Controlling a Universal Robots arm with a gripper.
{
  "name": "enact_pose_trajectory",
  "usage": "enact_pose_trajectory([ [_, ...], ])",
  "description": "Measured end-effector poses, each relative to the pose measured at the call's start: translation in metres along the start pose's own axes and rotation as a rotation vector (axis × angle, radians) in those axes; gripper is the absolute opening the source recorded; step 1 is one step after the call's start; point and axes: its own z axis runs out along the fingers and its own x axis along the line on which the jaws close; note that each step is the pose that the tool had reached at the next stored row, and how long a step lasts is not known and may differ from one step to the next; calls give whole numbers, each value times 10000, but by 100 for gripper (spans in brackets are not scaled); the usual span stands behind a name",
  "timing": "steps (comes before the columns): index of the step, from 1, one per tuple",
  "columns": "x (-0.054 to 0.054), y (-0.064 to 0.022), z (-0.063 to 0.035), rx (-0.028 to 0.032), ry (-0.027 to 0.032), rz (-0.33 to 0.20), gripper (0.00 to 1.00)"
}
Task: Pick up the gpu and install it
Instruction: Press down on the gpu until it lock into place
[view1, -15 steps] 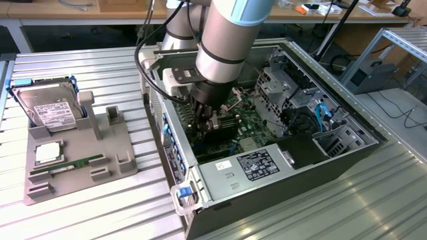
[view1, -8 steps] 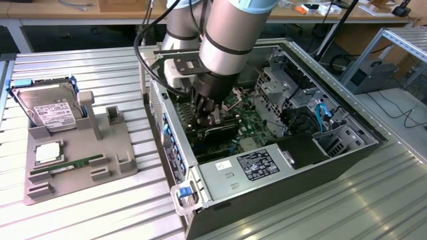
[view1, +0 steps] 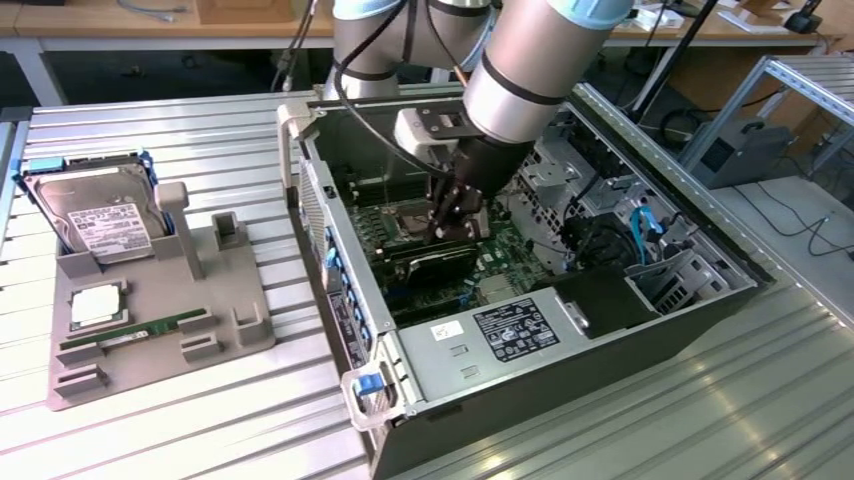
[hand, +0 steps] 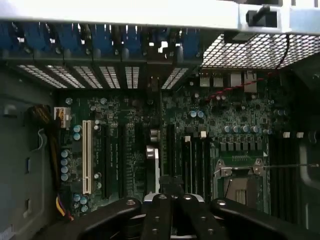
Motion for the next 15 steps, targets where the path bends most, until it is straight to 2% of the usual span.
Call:
enact_pose_trajectory([
  [2, 2, -174, -21, -108, -1, 14, 11],
  [5, -7, -272, -109, -135, 1, 17, 11],
  [8, -15, -308, -175, -142, -11, 16, 11],
  [9, -16, -317, -180, -144, -61, 6, 11],
  [15, -16, -318, -181, -145, -62, 6, 11],
])
